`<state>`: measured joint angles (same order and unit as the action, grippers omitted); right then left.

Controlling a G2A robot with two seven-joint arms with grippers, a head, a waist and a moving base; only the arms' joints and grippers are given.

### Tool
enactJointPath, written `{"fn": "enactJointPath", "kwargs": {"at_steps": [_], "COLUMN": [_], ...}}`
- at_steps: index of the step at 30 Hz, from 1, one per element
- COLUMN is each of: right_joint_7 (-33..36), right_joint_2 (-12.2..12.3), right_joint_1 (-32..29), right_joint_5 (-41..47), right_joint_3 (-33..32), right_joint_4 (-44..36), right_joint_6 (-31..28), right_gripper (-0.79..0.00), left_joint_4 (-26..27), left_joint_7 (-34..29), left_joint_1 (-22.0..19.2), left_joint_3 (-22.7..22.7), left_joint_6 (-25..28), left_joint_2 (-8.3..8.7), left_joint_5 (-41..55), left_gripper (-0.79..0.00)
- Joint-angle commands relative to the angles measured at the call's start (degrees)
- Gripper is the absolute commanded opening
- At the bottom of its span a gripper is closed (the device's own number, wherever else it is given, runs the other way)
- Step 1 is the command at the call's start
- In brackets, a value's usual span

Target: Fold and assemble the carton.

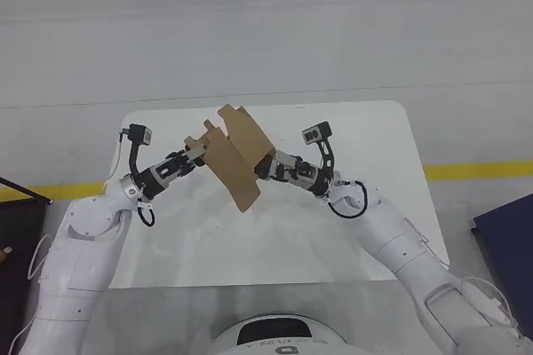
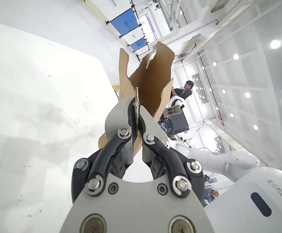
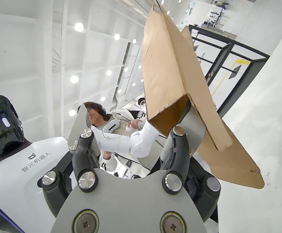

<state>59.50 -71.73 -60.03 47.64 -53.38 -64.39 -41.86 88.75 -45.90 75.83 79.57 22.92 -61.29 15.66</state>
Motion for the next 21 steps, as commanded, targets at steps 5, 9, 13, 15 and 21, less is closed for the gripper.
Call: {"fn": "enactJointPath", "kwargs": {"at_steps": [5,9,13,15,21], "right_joint_7": [-0.2,2.1,6.8,8.6,6.7], "right_joint_2": [-0.5,-0.9,-1.2,-1.1,-1.3], "right_joint_1": [0.4,0.6,1.4,1.7,1.9], "right_joint_5": [0.4,4.1,6.3,4.9,2.6], "right_joint_3": [-0.5,-0.3,-0.1,-0.1,-0.8], "right_joint_4": [0.7,1.5,2.7,2.8,3.8], "right_joint_6": [-1.2,0.2,3.9,5.7,3.8], "right_gripper": [-0.286,-0.428,-0.431,-0.397,-0.431], "left_joint_4": [-0.4,-0.7,-1.1,-1.2,-1.3], "left_joint_7": [-0.4,-0.5,-0.3,-0.2,0.4], "left_joint_1": [-0.4,-0.7,-1.0,-1.1,-1.2], "left_joint_3": [-1.3,-1.8,-1.8,-1.8,-2.7], "left_joint_6": [-0.4,-0.3,-0.3,-0.2,0.7], "left_joint_2": [-0.15,-0.19,-0.17,-0.16,-0.18], "left_joint_5": [0.1,-0.1,-0.4,-0.8,-3.5], "left_gripper": [-0.785,-0.785,-0.785,-0.785,-0.785]}}
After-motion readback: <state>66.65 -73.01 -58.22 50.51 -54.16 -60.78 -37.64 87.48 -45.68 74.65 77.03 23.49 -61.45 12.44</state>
